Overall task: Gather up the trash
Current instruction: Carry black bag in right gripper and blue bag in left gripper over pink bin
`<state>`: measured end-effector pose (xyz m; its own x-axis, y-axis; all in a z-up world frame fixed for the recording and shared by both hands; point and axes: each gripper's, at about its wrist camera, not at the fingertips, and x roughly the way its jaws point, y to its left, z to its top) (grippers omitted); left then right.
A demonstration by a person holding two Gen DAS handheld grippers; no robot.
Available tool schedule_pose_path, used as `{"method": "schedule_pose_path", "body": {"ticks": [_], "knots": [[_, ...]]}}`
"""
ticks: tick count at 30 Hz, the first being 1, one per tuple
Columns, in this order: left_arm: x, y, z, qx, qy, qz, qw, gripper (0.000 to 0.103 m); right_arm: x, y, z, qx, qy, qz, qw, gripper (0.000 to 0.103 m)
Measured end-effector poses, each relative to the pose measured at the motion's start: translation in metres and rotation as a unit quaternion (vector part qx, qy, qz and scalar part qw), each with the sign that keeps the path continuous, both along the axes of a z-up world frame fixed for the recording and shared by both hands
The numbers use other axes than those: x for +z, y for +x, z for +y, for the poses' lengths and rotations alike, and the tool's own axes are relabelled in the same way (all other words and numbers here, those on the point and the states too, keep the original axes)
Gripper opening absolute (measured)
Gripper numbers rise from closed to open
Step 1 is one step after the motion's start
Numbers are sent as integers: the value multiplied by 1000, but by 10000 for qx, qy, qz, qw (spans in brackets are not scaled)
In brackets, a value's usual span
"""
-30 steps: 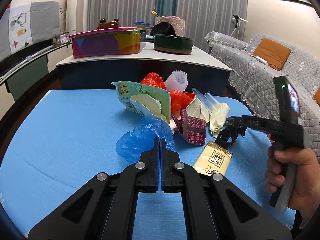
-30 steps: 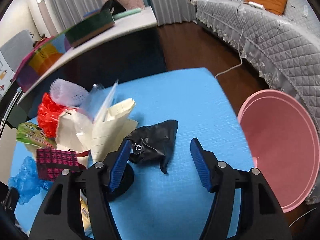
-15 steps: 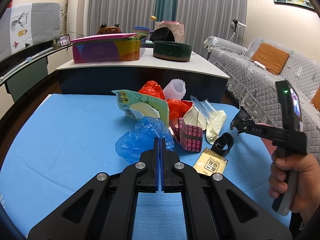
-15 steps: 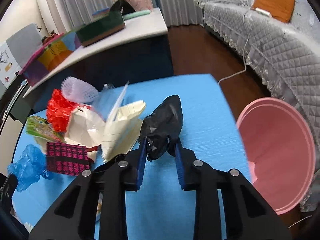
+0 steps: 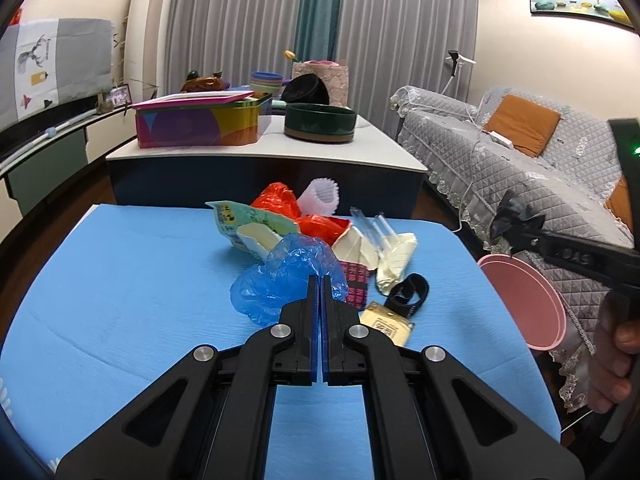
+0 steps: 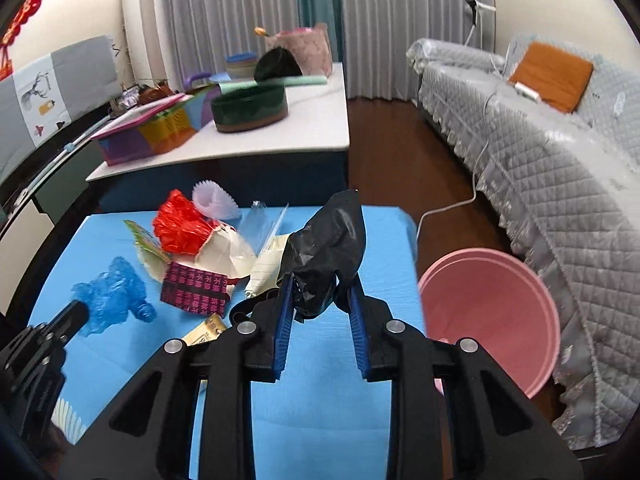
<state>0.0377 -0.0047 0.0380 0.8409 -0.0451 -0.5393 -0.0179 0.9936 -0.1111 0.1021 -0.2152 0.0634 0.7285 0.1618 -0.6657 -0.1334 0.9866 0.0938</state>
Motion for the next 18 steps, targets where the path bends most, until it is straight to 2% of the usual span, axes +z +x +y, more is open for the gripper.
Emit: {"method": "schedule_pose_path", "body": {"ticks": [8,13,18], "knots": [[9,-10,-24,-294,25,-108,9995,1,31,-27,-30,-48,-261,-418,9988,27],[17,-15,-47,-589,43,-151,9981,1,30,-31,-68,-441,-204,-534,9974,28],[27,-8,-76,-932,22,-174,9955,1,17,-29,-108,-919,-105,-536,9943,28]]}}
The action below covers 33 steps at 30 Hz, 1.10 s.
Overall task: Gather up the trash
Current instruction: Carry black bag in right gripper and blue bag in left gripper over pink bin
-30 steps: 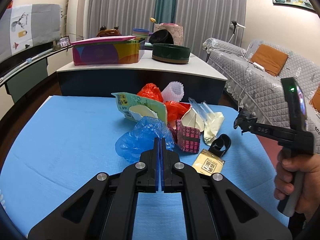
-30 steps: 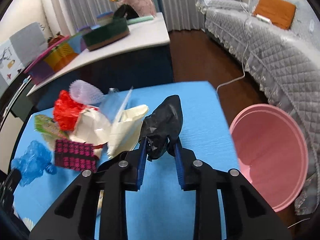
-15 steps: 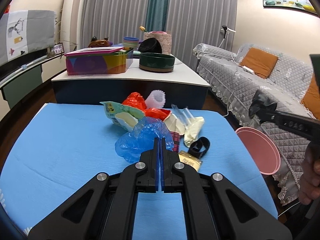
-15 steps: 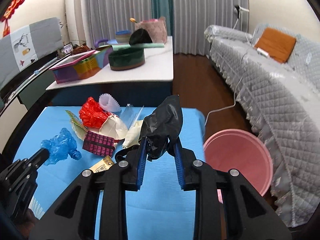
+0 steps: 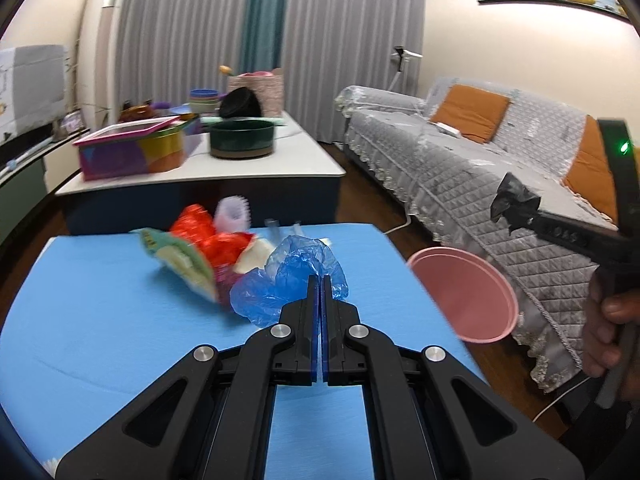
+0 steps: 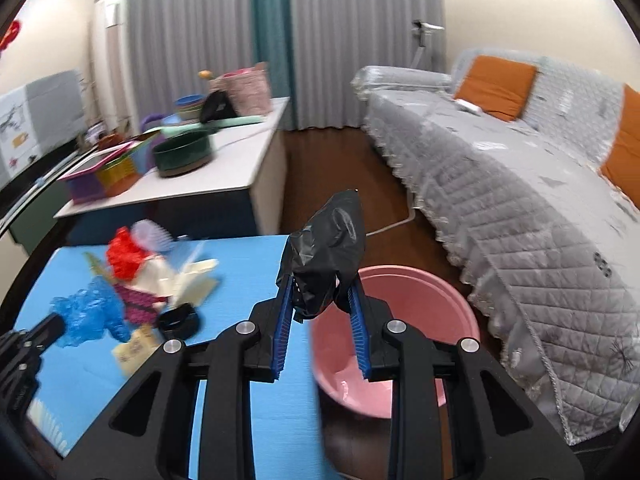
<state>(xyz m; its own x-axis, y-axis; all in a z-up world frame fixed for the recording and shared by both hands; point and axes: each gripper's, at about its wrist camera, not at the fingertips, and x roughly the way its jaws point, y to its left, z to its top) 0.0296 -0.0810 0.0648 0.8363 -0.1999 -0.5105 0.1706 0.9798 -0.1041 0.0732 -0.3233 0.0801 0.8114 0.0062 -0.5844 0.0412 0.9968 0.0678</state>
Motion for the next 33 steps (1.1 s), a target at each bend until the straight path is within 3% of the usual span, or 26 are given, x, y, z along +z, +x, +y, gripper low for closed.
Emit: {"method": "schedule_pose_path", "body": {"ticks": [9,20,33], "knots": [[8,33,-65,-585,-93,-81,9982,1,-7,10,-63,-732,196,-95,9971,28],[4,87,-128,-1124,-118,-38,9936,1,-16,27,-85,-1023,60,-123,9947,29],[-14,124,-176,-1524,6,232,9880,0,-25,42,-103,-1234,324,9,9918,29]]}}
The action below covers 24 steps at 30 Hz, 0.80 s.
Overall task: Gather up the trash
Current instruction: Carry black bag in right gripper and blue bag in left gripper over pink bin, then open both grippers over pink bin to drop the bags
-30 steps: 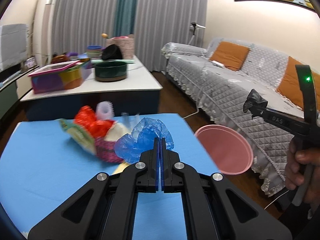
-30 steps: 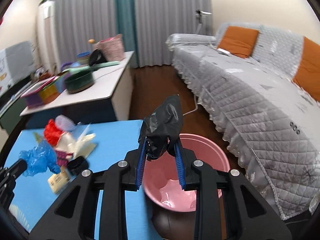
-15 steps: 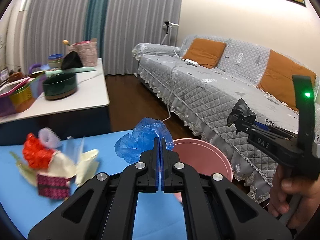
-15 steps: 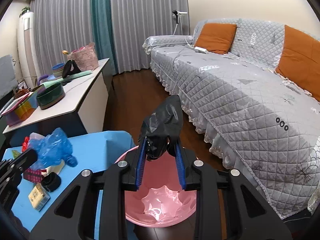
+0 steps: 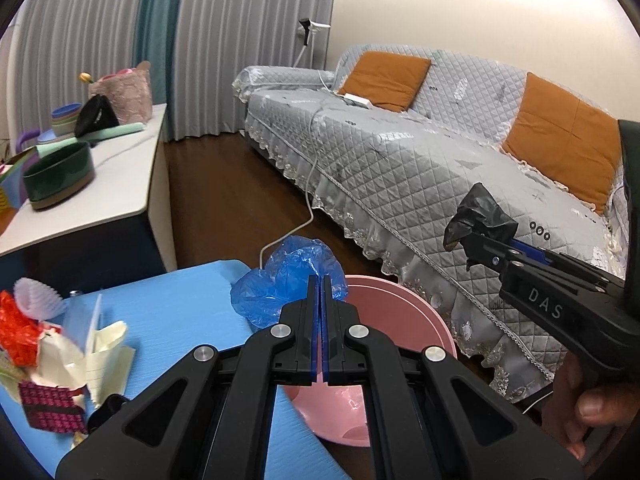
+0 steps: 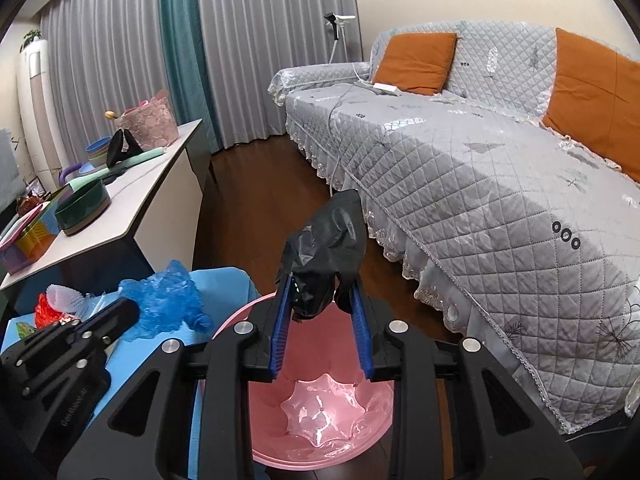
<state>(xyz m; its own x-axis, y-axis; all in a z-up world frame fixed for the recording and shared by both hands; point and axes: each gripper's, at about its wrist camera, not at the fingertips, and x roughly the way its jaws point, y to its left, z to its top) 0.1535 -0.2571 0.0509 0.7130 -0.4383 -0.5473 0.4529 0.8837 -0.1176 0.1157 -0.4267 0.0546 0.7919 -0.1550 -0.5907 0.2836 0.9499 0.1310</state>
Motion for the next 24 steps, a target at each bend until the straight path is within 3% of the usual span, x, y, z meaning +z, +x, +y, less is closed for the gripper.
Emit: {"method": "schedule_pose_path", "body": {"ticks": [24], "knots": [[-8,19,-17,-142,35,225,9996,1,-8,7,-8,-109,167,147,9997,34]]}}
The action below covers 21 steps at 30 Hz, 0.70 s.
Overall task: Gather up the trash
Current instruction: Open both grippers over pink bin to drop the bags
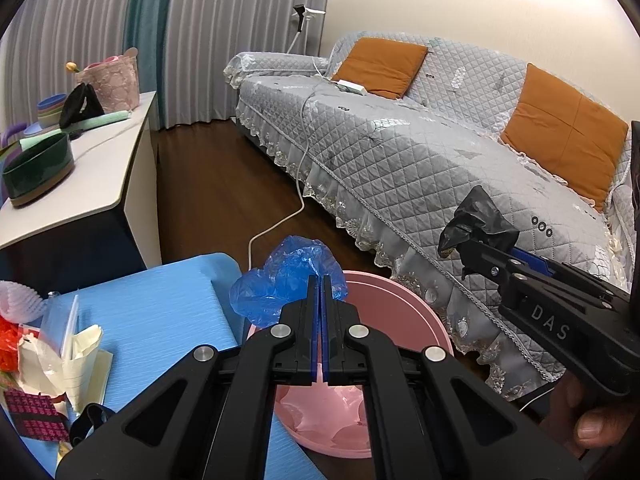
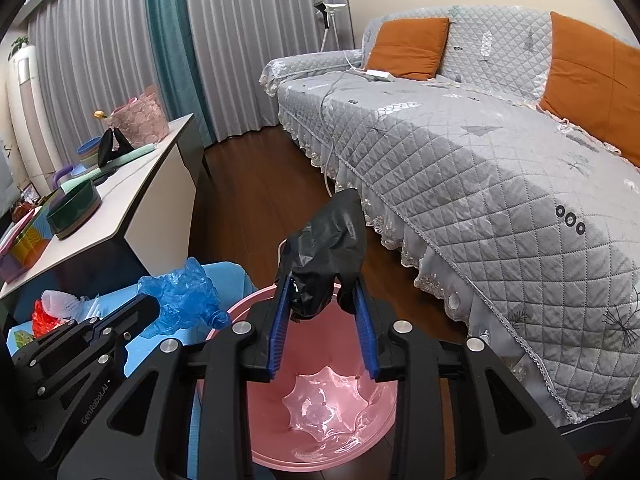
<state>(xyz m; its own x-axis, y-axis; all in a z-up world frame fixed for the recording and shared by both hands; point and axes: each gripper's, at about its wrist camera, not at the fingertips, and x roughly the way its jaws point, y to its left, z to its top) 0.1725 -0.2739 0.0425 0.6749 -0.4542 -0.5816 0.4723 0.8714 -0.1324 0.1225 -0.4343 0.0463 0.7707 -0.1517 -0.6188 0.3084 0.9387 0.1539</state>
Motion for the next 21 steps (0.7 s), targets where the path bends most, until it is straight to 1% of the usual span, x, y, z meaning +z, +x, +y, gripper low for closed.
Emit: {"method": "schedule_pose_path", "body": {"ticks": [2,3,4,5,6,7,14,21], "knots": [[0,0,-2,-49,-8,30,10000,1,0,0,-1,-27,2,7,10000,37],[0,0,-2,-56,5,50,10000,1,0,0,-2,-54,1,17,10000,42],[0,-1,-2,-33,11,49,10000,6,0,-1,-2,-77,16,20,10000,46],[1,-1,-1,-11,6,49,10000,17,0,-1,-3,-99,25,20,9999,53],[2,-3,1,42,-12,20,10000,23,0,-2,-4,-155,21,25,9999,57],[3,-4,3,83,-22,-10,10000,25,0,-2,-4,-190,19,25,9998,58],[12,-15,17,146,-19,-77,9999,25,4,-6,-5,-268,30,-38,9996,61],[28,-28,39,308,-90,-182,9993,25,12,-16,-3,-272,-17,-163,9995,61]]}}
